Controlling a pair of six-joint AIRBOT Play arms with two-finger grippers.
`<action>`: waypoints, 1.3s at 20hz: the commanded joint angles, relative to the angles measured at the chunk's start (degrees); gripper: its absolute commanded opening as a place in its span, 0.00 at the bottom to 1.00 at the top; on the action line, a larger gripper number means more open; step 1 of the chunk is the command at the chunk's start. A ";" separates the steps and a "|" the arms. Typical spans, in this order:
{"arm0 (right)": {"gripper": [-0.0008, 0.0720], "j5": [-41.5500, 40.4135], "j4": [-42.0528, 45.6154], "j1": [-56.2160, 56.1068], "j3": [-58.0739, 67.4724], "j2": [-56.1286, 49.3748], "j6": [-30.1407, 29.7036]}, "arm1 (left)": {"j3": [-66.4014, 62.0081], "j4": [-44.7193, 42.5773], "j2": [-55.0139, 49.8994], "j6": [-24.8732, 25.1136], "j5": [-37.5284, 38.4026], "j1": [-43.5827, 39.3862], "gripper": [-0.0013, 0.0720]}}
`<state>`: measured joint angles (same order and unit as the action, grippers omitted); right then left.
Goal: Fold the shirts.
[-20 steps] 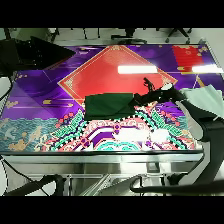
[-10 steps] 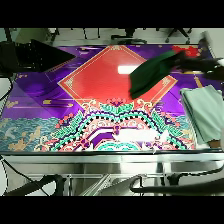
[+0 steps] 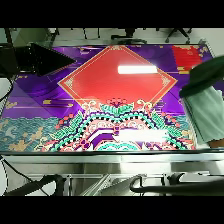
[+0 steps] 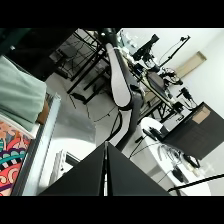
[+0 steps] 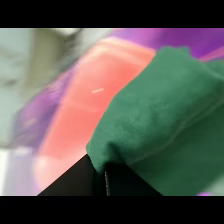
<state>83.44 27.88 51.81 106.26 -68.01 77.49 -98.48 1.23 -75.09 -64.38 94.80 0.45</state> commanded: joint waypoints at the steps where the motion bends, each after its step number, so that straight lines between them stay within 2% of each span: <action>1: 0.03 8.07 16.04 9.57 0.39 4.72 5.95 | 0.02 -0.09 0.00 1.64 0.20 0.07 0.06; 4: 0.03 13.92 26.23 10.40 -2.78 8.11 10.71 | 0.02 -0.20 -0.13 2.03 0.48 0.02 0.06; 8: 0.03 18.60 42.36 10.16 -15.39 11.96 14.64 | 0.02 -0.20 -0.66 2.84 3.17 -1.38 0.06; 11: 0.04 18.60 47.54 10.16 -22.88 13.29 16.04 | 0.02 -0.20 -0.72 2.89 5.11 -1.49 0.06; 14: 0.04 16.15 51.76 10.16 -24.30 12.98 16.85 | 0.02 -0.20 -0.81 2.89 5.53 -1.46 0.06; 15: 0.11 15.02 53.27 10.16 -24.28 12.98 16.85 | 0.02 -0.20 -0.81 2.93 5.77 -1.46 0.06; 16: 0.41 14.32 54.07 10.16 -24.28 12.96 16.85 | 0.02 -0.22 -0.81 3.28 5.68 -1.46 0.06; 17: 0.75 13.86 53.99 10.14 -24.26 12.87 16.85 | 0.02 -0.22 -0.81 3.80 5.70 -1.46 0.06; 18: 0.89 13.84 53.96 10.10 -24.04 12.87 16.85 | 0.02 -0.20 -0.81 3.96 5.66 -1.46 0.06; 20: 0.89 13.33 52.30 10.08 -22.10 12.87 16.87 | 0.00 -0.17 -0.81 3.96 5.55 -1.46 0.06; 22: 0.87 10.71 44.24 9.92 -18.14 12.90 16.87 | 0.00 -0.11 -0.81 3.96 5.55 -1.46 0.06; 23: 0.70 8.74 37.33 9.35 -16.17 12.94 16.83 | 0.00 0.00 -0.81 3.98 5.44 -1.40 0.06; 24: 0.34 6.05 29.29 8.37 -14.84 13.25 15.34 | 0.00 -0.04 -0.79 4.55 4.98 -1.07 0.06; 25: 0.17 2.73 22.23 6.99 -14.69 13.88 13.22 | 0.00 -0.20 -0.74 4.96 4.26 -0.59 0.06; 26: 0.08 -1.16 16.09 4.35 -14.71 14.67 11.69 | 0.02 -0.31 -0.48 4.96 3.30 0.02 0.06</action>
<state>90.94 62.96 59.68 89.49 -54.48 92.95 -98.48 1.10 -75.83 -60.07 99.74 -0.43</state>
